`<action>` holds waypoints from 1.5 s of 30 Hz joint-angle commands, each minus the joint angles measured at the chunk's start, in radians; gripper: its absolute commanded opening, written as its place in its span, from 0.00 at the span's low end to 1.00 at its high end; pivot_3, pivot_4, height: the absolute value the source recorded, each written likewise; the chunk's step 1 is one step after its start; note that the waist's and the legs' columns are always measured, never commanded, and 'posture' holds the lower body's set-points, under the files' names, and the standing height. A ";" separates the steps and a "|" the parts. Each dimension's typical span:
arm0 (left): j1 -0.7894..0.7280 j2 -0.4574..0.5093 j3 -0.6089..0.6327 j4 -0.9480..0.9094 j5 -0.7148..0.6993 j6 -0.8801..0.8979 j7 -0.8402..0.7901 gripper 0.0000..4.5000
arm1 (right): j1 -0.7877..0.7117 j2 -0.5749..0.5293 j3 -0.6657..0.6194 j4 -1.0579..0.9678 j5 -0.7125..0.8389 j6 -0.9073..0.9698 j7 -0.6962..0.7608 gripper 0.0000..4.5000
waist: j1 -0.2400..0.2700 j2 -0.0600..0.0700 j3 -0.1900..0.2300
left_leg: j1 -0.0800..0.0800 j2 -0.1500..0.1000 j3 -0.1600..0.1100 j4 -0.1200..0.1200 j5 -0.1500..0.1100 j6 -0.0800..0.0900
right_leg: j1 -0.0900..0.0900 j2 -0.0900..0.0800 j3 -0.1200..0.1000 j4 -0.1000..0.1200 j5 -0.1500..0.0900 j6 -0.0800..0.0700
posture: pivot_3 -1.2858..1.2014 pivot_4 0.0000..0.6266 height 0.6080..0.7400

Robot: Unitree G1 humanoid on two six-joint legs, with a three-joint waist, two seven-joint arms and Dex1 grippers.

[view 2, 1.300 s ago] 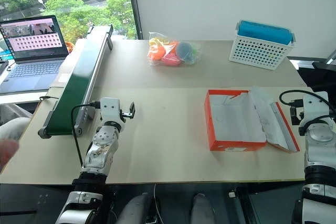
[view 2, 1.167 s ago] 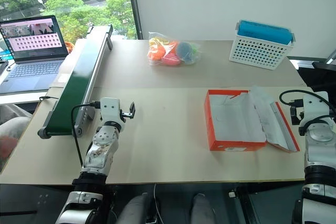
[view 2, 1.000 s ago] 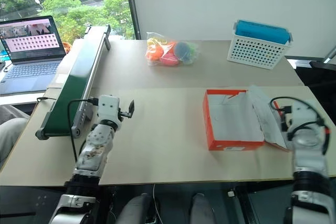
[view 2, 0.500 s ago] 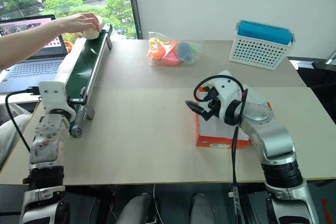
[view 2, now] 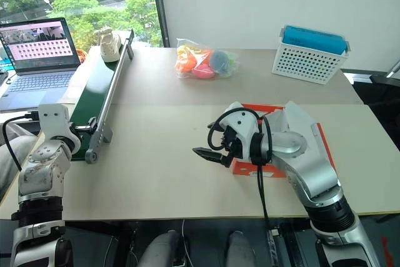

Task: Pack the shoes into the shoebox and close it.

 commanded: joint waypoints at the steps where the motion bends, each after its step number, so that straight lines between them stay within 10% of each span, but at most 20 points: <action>1: -0.045 0.014 0.018 -0.054 -0.026 0.048 0.009 1.00 | 0.005 0.008 -0.006 -0.020 -0.013 -0.004 -0.024 0.98 | 0.000 0.000 0.000 | 0.000 0.000 0.000 0.000 0.000 0.000 | 0.000 0.000 0.000 0.000 0.000 0.000 | 0.52 0.24 0.73; 45: -0.139 -0.017 -0.013 0.068 -0.019 0.149 0.091 1.00 | 0.027 0.073 -0.037 -0.069 0.002 0.044 -0.116 0.98 | 0.001 -0.002 0.001 | 0.000 0.000 0.000 0.000 0.001 -0.001 | -0.001 0.000 0.000 0.001 0.000 0.000 | 0.52 0.24 0.73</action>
